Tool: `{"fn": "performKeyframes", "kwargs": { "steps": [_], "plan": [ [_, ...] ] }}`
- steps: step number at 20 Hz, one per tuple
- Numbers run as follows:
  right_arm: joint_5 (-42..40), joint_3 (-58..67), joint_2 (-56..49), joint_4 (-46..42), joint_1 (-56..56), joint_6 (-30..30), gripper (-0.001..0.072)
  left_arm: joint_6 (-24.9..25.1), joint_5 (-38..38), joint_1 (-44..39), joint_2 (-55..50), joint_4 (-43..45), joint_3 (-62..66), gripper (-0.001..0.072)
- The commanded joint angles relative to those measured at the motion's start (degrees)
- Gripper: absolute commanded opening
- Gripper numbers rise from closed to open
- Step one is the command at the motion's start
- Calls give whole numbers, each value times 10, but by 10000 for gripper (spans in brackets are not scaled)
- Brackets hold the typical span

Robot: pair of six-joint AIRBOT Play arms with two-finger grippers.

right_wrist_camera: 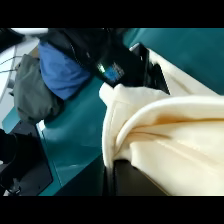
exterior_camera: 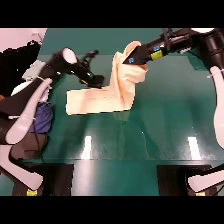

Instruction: Fold the shirts.

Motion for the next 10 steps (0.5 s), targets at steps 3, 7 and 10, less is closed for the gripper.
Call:
{"fn": "performKeyframes", "kwargs": {
  "steps": [3,7,10],
  "plan": [
    [-75,2,-47,42,84,-43,14,15,-42,114,99,44,1,28],
    [-223,12,-127,94,193,-133,177,15,-43,181,159,43,1,28],
    [-244,85,-188,88,241,-139,498,15,-58,216,189,43,1,28]
  ]
}}
